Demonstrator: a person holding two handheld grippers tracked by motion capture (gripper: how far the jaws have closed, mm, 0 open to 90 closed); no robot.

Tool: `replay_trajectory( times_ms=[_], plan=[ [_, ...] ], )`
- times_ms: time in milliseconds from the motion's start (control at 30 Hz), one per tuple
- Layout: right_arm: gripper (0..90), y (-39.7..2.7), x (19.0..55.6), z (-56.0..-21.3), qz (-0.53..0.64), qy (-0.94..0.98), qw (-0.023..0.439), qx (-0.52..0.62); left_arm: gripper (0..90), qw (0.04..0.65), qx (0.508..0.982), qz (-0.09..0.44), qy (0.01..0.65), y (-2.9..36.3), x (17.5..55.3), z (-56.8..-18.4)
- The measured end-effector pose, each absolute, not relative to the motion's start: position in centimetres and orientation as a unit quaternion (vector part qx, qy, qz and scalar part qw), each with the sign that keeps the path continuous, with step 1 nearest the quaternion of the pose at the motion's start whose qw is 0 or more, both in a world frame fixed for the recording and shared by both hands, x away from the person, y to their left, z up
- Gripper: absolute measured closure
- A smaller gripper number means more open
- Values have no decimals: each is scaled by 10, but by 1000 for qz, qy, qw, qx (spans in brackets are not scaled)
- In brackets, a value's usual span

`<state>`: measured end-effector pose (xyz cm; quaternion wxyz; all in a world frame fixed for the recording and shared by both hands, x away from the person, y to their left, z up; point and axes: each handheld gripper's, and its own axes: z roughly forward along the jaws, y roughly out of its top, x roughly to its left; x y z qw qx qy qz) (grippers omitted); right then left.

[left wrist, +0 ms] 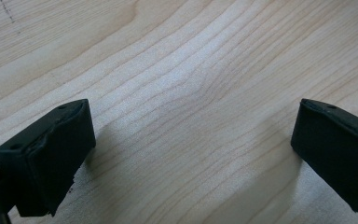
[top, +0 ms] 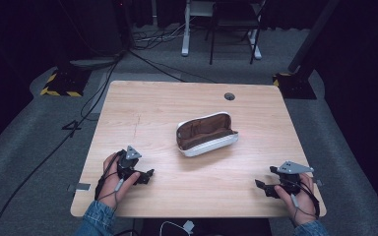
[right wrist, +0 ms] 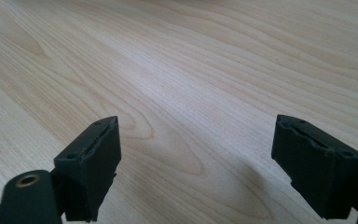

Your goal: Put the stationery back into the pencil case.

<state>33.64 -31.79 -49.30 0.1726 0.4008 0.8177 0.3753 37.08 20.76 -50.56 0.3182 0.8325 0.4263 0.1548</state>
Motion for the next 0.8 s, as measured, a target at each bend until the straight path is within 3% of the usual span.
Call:
replay_trajectory(
  times_ms=[800],
  plan=[
    [94,-312,342,-505,360,838,166,375,1,320,832,156,426,205,373,-506]
  ],
)
